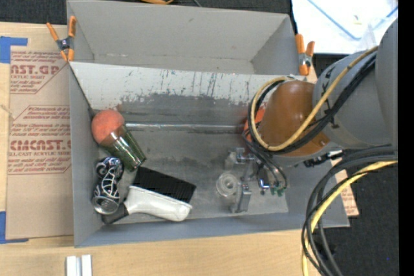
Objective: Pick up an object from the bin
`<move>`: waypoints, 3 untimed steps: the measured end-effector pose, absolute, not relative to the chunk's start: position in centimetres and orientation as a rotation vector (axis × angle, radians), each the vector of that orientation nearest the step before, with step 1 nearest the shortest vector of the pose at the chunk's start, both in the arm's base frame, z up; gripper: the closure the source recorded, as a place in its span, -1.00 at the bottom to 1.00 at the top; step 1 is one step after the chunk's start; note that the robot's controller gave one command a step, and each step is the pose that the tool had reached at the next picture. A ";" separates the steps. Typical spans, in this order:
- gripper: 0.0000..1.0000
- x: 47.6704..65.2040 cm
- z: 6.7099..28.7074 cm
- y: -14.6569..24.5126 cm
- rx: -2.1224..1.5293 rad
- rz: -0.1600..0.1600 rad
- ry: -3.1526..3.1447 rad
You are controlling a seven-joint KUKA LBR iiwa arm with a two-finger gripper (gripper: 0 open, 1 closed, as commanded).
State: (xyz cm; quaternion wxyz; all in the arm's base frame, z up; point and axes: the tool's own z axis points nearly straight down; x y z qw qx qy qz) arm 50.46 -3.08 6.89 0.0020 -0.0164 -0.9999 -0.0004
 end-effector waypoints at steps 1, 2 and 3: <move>-1.00 50.9 12.4 -3.2 0.103 -0.006 -3.158; -1.00 48.4 9.9 -2.3 -0.003 -0.006 -3.135; -1.00 48.5 7.2 -1.4 0.148 -0.004 -3.168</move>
Offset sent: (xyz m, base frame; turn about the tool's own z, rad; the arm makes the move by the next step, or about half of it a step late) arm -0.0196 0.0062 0.0311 -0.0304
